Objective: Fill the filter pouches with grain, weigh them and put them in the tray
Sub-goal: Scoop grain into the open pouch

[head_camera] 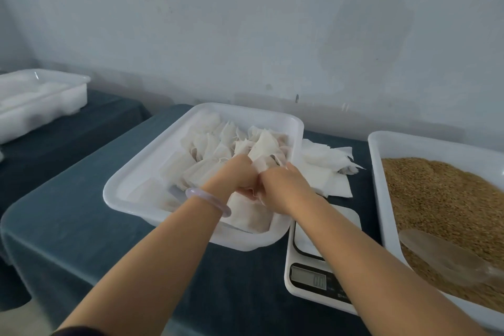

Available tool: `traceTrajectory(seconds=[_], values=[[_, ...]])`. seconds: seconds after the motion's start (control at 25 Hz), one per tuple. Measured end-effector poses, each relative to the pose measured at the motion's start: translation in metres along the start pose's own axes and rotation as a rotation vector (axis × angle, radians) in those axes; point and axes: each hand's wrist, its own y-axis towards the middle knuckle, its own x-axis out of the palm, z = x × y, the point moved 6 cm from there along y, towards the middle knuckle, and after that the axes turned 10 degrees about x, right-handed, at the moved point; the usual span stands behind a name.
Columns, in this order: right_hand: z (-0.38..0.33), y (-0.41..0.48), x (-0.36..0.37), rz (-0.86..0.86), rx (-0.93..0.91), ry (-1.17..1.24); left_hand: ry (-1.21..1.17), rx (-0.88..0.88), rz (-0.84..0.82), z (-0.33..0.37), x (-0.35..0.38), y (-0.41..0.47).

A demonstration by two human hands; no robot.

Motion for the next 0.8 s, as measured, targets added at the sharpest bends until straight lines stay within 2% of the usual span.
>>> traceTrajectory(seconds=[0.08,0.28,0.48,0.68,0.8], values=[[-0.001,0.006,0.006,-0.043,0.023,-0.049,-0.06,-0.018,-0.001,-0.005,0.006,0.005],[-0.002,0.009,0.007,0.086,0.028,-0.111,-0.17,-0.053,0.009,-0.017,0.008,0.006],[-0.005,0.016,0.016,0.055,0.064,-0.134,0.027,0.035,0.034,-0.014,-0.001,0.003],[-0.004,0.016,0.021,0.009,0.041,-0.132,0.108,0.06,0.043,-0.016,-0.002,0.007],[-0.004,0.01,0.019,0.062,0.002,-0.08,0.167,0.065,0.102,-0.017,-0.008,0.008]])
